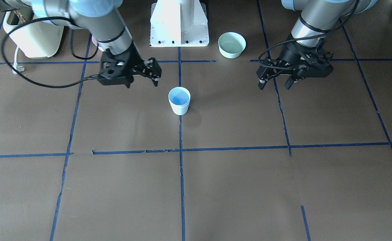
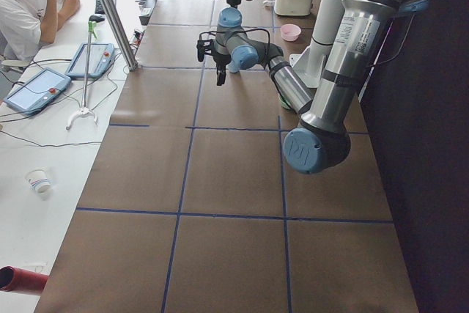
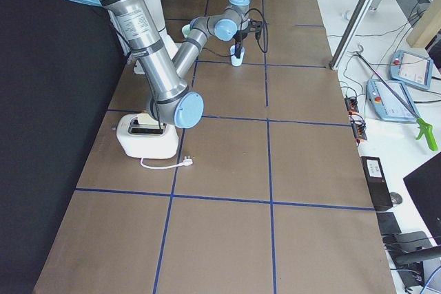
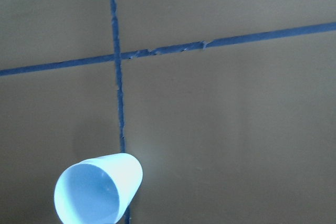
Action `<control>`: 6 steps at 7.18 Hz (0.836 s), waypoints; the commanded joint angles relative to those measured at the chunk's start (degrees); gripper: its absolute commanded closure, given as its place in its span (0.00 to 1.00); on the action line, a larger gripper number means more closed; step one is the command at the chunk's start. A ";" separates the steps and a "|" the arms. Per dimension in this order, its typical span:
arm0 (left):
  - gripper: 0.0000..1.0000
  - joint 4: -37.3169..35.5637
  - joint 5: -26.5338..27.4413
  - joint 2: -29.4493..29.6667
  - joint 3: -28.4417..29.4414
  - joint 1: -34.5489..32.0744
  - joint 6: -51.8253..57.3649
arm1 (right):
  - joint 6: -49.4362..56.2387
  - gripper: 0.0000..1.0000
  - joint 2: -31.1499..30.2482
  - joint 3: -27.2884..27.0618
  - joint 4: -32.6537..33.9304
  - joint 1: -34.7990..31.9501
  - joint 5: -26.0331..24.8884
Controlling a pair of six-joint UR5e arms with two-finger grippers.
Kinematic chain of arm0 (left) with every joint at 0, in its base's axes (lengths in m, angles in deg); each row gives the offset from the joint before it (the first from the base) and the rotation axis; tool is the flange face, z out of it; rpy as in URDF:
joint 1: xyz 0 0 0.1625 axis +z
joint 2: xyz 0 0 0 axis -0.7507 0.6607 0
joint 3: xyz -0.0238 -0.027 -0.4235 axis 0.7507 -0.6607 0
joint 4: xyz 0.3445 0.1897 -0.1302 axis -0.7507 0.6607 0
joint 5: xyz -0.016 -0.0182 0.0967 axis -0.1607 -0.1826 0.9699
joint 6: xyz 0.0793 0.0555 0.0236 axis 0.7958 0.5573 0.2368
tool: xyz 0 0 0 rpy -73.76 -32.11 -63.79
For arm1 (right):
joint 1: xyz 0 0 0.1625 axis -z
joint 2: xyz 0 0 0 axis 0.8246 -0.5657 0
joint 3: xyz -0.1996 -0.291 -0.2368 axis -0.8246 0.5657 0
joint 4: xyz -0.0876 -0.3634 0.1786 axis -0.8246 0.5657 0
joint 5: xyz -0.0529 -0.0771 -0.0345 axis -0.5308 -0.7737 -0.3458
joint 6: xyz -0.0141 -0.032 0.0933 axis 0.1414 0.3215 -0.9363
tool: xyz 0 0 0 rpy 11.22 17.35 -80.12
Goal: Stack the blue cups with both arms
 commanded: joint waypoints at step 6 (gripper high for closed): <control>0.00 -1.67 -20.80 -9.71 26.35 -37.42 72.95 | 66.38 0.00 -25.61 10.68 -0.04 -37.85 15.71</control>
